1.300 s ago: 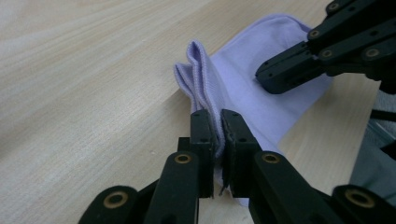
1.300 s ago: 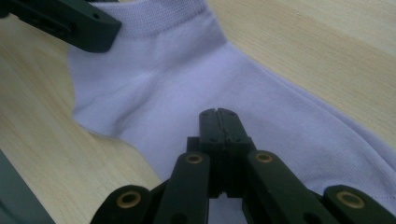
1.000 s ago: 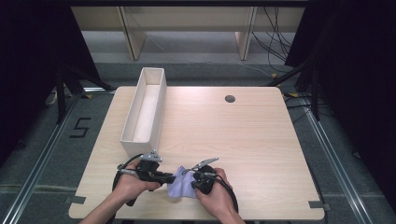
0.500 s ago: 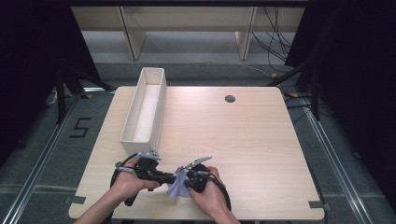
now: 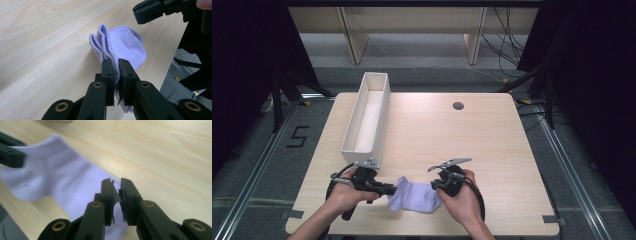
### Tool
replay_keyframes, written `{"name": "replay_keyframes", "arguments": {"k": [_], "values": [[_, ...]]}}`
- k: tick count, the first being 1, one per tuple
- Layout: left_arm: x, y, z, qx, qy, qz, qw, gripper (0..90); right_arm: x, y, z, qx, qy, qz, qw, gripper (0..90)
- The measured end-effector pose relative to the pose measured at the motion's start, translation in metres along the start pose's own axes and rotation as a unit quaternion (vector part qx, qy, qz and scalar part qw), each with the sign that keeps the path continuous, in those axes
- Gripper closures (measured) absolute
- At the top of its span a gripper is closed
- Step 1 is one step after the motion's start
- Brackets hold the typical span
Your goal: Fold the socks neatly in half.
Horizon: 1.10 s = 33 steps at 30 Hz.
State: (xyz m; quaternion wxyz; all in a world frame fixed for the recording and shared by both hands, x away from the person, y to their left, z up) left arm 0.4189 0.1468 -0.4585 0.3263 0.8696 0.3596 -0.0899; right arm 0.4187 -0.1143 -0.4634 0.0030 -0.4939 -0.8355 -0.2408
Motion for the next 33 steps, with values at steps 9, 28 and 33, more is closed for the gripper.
{"name": "replay_keyframes", "arguments": {"k": [9, 28, 33], "values": [[-0.004, 0.002, 0.003, 0.003, -0.006, -0.006, 1.0000, 83.0, -0.009, -0.019, 0.021, 0.044, 0.014, 0.024, 0.9986, 76.3], [-0.014, 0.013, 0.007, 0.004, -0.002, -0.005, 1.0000, 83.0, 0.007, -0.008, 0.035, 0.051, 0.009, 0.000, 0.9986, 88.4], [-0.017, 0.018, 0.012, 0.007, -0.004, -0.003, 1.0000, 82.9, 0.007, -0.006, 0.037, 0.044, 0.015, -0.021, 0.9987, 88.7]]}}
Point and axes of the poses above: each handheld gripper's, and its own axes: z roughly forward along the jaws, y roughly out of its top, x roughly to its left, the point moved 2 cm from there along z, roughly forward along the jaws, and after that the axes turned 11 degrees about x, right-handed, at the moved point
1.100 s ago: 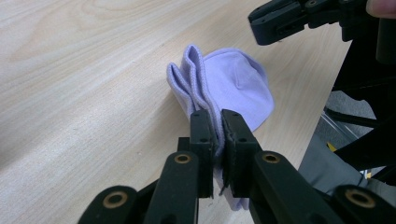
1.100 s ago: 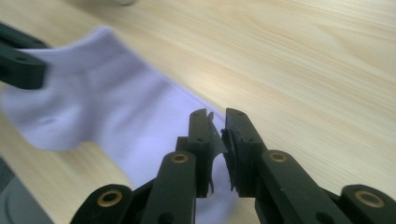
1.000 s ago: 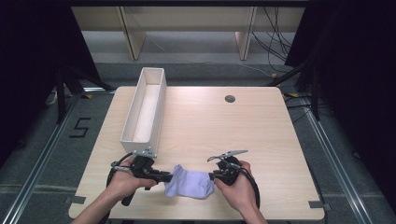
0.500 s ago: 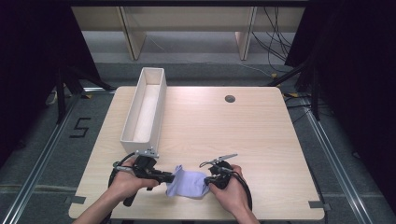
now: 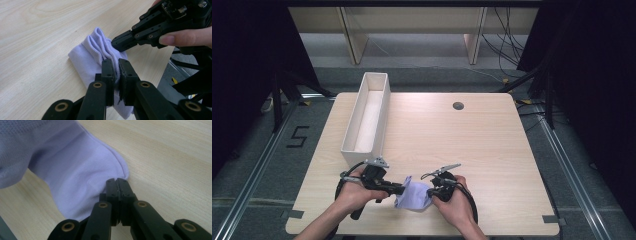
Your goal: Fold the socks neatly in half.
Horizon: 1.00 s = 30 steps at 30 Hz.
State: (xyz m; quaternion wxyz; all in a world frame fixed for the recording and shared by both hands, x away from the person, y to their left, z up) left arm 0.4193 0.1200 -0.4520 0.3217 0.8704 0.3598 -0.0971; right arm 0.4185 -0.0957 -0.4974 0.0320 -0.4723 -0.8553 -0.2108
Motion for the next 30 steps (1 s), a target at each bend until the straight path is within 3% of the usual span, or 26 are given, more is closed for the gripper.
{"name": "replay_keyframes", "arguments": {"k": [1, 6, 7, 14, 16, 17, 18, 20, 30], "values": [[0.000, 0.001, 0.001, 0.002, -0.002, 0.004, 1.0000, 82.9, 0.000, 0.000, 0.000, 0.003, -0.011, 0.009, 0.9999, 88.7], [-0.003, 0.005, 0.007, 0.002, 0.007, 0.006, 1.0000, 82.9, 0.002, 0.000, 0.000, 0.002, -0.004, 0.010, 0.9999, 88.9], [-0.004, 0.006, 0.008, 0.002, 0.007, 0.006, 1.0000, 82.9, 0.001, 0.001, 0.001, -0.004, -0.006, -0.001, 1.0000, 88.9], [-0.008, 0.010, 0.017, 0.008, 0.011, 0.012, 0.9998, 82.8, 0.000, 0.001, 0.001, -0.006, -0.008, -0.013, 0.9999, 89.1], [-0.010, 0.012, 0.021, 0.017, 0.023, 0.017, 0.9995, 82.8, 0.001, 0.000, 0.001, -0.006, -0.006, -0.009, 0.9999, 89.1], [-0.010, 0.013, 0.023, 0.013, 0.016, 0.018, 0.9996, 82.7, 0.000, 0.000, 0.002, -0.008, -0.007, -0.011, 0.9999, 89.1], [-0.011, 0.013, 0.025, 0.010, 0.016, 0.014, 0.9997, 82.7, 0.001, 0.000, 0.001, 0.000, -0.005, 0.002, 1.0000, 89.1], [-0.011, 0.014, 0.028, 0.018, 0.018, 0.020, 0.9995, 82.7, 0.001, 0.000, 0.002, -0.006, -0.006, -0.007, 0.9999, 89.1], [-0.010, 0.017, 0.043, 0.033, 0.034, 0.022, 0.9986, 82.4, 0.001, -0.001, 0.002, -0.005, 0.002, 0.001, 1.0000, 88.8]]}}
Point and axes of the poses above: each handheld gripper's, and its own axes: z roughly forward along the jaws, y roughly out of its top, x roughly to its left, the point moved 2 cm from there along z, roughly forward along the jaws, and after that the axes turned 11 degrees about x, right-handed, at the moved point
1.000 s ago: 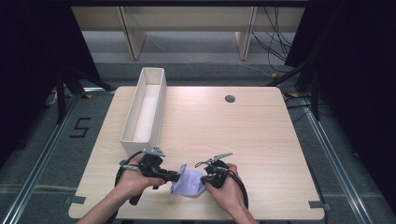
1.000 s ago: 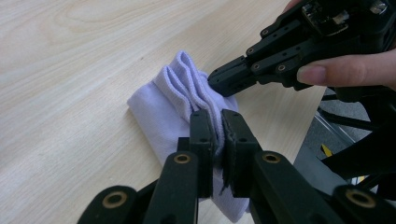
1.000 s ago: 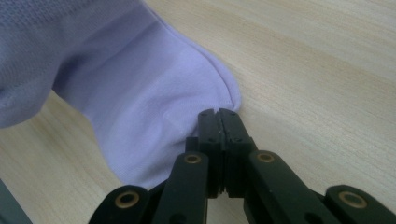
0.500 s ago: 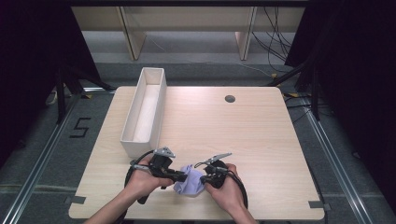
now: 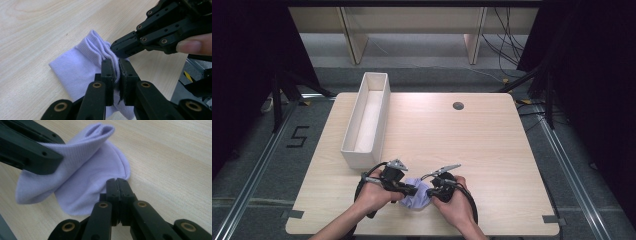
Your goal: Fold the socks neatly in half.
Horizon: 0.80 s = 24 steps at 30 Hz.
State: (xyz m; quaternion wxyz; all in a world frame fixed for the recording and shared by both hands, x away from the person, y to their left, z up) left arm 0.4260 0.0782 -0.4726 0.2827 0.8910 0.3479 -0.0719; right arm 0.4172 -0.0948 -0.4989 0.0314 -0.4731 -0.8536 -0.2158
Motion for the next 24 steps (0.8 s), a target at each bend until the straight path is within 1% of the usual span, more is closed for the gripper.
{"name": "replay_keyframes", "arguments": {"k": [4, 5, 6, 7, 12, 13, 14, 15, 16, 17, 19, 20, 21, 22, 23, 24], "values": [[-0.001, 0.001, 0.005, 0.005, 0.001, 0.002, 1.0000, 82.2, 0.000, 0.000, 0.000, -0.001, -0.001, 0.000, 1.0000, 88.5], [0.000, 0.001, 0.007, 0.012, 0.006, 0.007, 0.9999, 82.2, -0.001, 0.000, 0.000, -0.003, -0.001, -0.007, 1.0000, 87.5], [0.000, 0.002, 0.008, 0.014, 0.008, 0.005, 0.9999, 82.1, 0.000, -0.001, 0.000, 0.000, 0.000, 0.005, 1.0000, 87.0], [0.000, 0.002, 0.010, 0.012, 0.006, 0.005, 0.9999, 82.0, -0.002, 0.000, 0.000, -0.011, 0.001, -0.011, 0.9999, 86.0], [-0.002, 0.002, 0.015, 0.017, 0.012, 0.007, 0.9998, 81.5, -0.002, -0.002, -0.002, -0.023, -0.002, -0.010, 0.9997, 82.0], [-0.002, 0.002, 0.018, 0.017, 0.009, 0.009, 0.9998, 81.3, -0.001, -0.003, -0.004, -0.020, -0.001, -0.001, 0.9998, 81.4], [-0.003, 0.002, 0.019, 0.017, 0.010, 0.009, 0.9998, 81.1, -0.002, -0.003, -0.005, -0.023, 0.000, -0.003, 0.9997, 81.0], [-0.003, 0.002, 0.020, 0.016, 0.010, 0.012, 0.9998, 81.0, -0.003, -0.003, -0.007, -0.026, -0.005, -0.006, 0.9996, 80.7], [-0.003, 0.002, 0.021, 0.016, 0.010, 0.013, 0.9997, 80.8, -0.004, -0.004, -0.008, -0.020, 0.001, -0.005, 0.9998, 80.6], [-0.004, 0.002, 0.022, 0.015, 0.010, 0.013, 0.9998, 80.4, -0.006, -0.004, -0.010, -0.024, -0.004, -0.004, 0.9997, 80.3], [-0.005, 0.002, 0.023, 0.014, 0.010, 0.014, 0.9998, 79.2, -0.005, -0.005, -0.014, -0.033, -0.006, 0.004, 0.9994, 80.0], [-0.005, 0.002, 0.024, 0.008, 0.006, 0.017, 0.9998, 77.8, -0.006, -0.006, -0.017, -0.035, -0.007, 0.004, 0.9993, 79.8], [-0.006, 0.003, 0.024, 0.003, 0.005, 0.025, 0.9997, 76.0, -0.004, -0.006, -0.020, -0.033, -0.002, 0.023, 0.9992, 79.6], [-0.008, 0.003, 0.024, -0.005, 0.003, 0.027, 0.9996, 73.1, -0.005, -0.006, -0.022, -0.033, 0.004, 0.024, 0.9992, 79.3], [-0.009, 0.003, 0.023, -0.012, -0.004, 0.030, 0.9995, 69.3, -0.009, -0.006, -0.023, -0.037, -0.009, 0.015, 0.9992, 78.9], [-0.012, 0.004, 0.020, -0.022, -0.010, 0.033, 0.9992, 65.8, -0.008, -0.006, -0.025, -0.039, -0.004, 0.013, 0.9992, 78.3]]}}
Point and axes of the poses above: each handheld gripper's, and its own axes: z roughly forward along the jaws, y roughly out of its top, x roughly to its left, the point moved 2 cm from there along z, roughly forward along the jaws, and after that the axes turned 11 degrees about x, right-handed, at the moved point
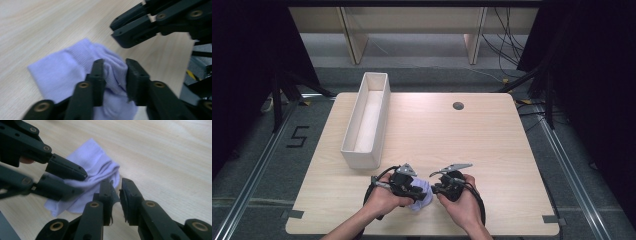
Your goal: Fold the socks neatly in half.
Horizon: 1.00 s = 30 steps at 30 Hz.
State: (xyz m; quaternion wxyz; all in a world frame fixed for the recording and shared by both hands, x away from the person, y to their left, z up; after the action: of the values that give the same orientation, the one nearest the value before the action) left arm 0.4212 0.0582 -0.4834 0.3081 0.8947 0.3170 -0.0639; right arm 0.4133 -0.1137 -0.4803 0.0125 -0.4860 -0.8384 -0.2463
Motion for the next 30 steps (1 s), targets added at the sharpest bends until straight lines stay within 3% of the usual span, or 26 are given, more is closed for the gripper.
{"name": "replay_keyframes", "arguments": {"k": [3, 6, 8, 9, 12, 18, 24, 30], "values": [[-0.004, 0.001, -0.016, -0.033, -0.007, 0.003, 0.9994, 60.7, 0.000, 0.001, -0.006, -0.014, -0.006, 0.005, 0.9999, 76.7], [-0.002, 0.000, -0.028, -0.050, 0.006, 0.005, 0.9987, 67.3, -0.001, 0.003, -0.009, -0.012, -0.006, 0.002, 0.9999, 76.0], [0.007, -0.005, -0.035, -0.039, 0.038, 0.006, 0.9985, 71.4, 0.004, 0.006, -0.010, -0.015, 0.001, -0.002, 0.9999, 75.0], [0.013, -0.012, -0.034, -0.022, 0.043, 0.004, 0.9988, 74.1, 0.007, 0.007, -0.011, -0.013, -0.001, 0.002, 0.9999, 74.4], [0.016, -0.019, -0.029, -0.010, 0.040, 0.004, 0.9991, 77.1, 0.017, 0.010, -0.008, -0.016, 0.013, -0.012, 0.9997, 72.0], [0.005, -0.025, -0.011, -0.001, 0.019, 0.016, 0.9997, 77.9, 0.032, 0.014, 0.007, -0.007, 0.005, -0.036, 0.9993, 64.9], [-0.002, -0.026, 0.000, 0.007, 0.016, 0.026, 0.9995, 76.9, 0.025, 0.010, 0.015, 0.003, -0.024, -0.040, 0.9989, 63.0], [-0.004, -0.025, 0.002, 0.008, 0.012, 0.029, 0.9995, 75.0, 0.017, 0.004, 0.020, 0.014, -0.023, -0.036, 0.9990, 69.6]]}}
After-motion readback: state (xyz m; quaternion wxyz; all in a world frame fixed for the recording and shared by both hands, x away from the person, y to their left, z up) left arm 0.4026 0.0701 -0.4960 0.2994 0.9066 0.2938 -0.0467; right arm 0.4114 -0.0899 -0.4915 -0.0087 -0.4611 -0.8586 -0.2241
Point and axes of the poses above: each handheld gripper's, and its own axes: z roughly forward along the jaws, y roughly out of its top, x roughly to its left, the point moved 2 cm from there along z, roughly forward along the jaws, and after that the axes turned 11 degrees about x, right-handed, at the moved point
